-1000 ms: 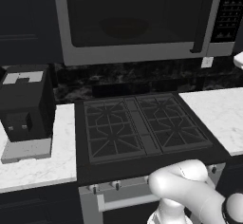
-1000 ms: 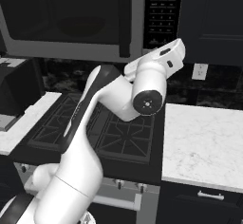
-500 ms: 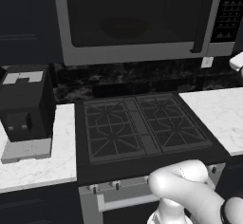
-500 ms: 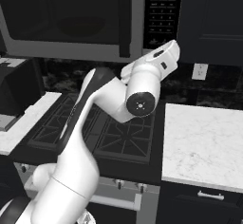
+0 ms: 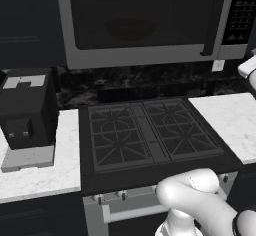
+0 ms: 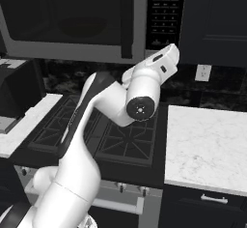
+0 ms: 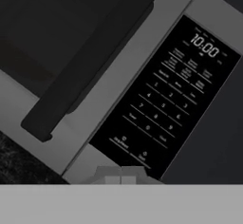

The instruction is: Open the microwave, place the bowl with waffle inside the microwave, then close the microwave door and turn it on.

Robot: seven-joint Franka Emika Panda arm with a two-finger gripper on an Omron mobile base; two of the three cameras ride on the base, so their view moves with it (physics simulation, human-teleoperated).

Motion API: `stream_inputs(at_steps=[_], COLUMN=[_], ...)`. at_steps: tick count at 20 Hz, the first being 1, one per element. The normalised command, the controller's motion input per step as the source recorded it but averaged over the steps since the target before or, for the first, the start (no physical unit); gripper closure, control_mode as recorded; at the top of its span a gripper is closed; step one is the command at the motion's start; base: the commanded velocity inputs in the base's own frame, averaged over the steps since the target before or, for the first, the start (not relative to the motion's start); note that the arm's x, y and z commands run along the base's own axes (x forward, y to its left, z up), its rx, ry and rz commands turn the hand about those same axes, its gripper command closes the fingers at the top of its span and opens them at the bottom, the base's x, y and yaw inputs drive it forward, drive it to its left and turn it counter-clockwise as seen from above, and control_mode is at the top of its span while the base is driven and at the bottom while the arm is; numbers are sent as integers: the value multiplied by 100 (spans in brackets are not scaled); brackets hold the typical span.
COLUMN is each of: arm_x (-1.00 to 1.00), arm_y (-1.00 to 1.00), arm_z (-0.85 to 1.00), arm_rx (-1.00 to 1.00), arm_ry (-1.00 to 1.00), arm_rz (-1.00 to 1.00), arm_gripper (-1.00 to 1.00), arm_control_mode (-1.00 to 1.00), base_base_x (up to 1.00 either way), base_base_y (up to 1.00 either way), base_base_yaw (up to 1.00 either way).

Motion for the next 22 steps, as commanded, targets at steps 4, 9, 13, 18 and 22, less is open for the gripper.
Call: stream_inputs(at_steps=[4,9,13,18,22], arm_x=[45,39,23,31,38], arm_y=[0,-1,-10,-24,-22], arm_z=[0,0,0,0,0], arm_rx=[0,0,0,0,0], arm_ry=[3,0,0,0,0], arm_rz=[0,0,0,0,0], arm_gripper=[100,100,100,100,100], arm_control_mode=[-100,-100,-100,-100,-100], base_base_x=[0,0,0,0,0], base_base_y=[0,0,0,0,0], base_base_yaw=[0,0,0,0,0])
